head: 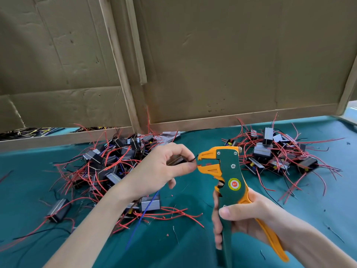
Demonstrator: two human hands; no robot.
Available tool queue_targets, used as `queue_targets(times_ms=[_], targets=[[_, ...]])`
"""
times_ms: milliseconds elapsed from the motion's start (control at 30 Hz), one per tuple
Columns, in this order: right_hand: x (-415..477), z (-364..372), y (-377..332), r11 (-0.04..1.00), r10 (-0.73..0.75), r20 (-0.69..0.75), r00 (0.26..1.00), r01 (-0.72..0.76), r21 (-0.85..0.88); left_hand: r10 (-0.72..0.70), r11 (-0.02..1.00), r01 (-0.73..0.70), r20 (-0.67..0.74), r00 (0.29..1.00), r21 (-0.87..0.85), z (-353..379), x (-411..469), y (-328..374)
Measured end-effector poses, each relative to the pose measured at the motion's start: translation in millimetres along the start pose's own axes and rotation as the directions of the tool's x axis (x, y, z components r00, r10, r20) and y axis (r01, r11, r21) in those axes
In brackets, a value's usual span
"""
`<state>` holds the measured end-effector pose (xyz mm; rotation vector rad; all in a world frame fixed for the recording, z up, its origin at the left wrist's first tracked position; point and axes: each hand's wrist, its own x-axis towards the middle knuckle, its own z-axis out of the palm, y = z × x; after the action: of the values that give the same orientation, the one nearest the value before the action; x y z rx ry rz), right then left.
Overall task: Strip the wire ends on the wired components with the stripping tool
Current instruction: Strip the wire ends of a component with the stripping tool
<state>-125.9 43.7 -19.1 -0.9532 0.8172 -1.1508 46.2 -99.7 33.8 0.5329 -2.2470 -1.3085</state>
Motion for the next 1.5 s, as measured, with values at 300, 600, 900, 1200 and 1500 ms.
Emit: queue_targets(times_ms=[300, 600, 900, 1200, 1500], targets=[[1, 6, 7, 0.998, 0.013, -0.075, 0.997, -0.018, -0.059, -0.018, 0.999, 0.017, 0.043, 0.999, 0.030, -3, -3, 4], [9, 7, 11, 0.984, -0.067, -0.151, 0.986, 0.091, 0.156, -0.038, 0.997, 0.047, -0.157, 0.987, 0.057, 1, 2, -11], [5, 7, 4, 0.991, -0.106, -0.136, 0.985, 0.116, 0.068, 0.406, 0.756, -0.236, -0.155, 0.901, 0.610, 7, -7, 5], [4, 8, 5, 0.998, -0.061, -0.114, 0.992, 0.064, 0.027, 0.400, 0.708, -0.267, -0.060, 0.915, 0.654, 11, -8, 3], [2, 9, 4, 0.998, -0.048, -0.103, 0.994, 0.044, -0.043, 0.373, 0.724, -0.257, -0.050, 0.926, 0.641, 11, -8, 5]])
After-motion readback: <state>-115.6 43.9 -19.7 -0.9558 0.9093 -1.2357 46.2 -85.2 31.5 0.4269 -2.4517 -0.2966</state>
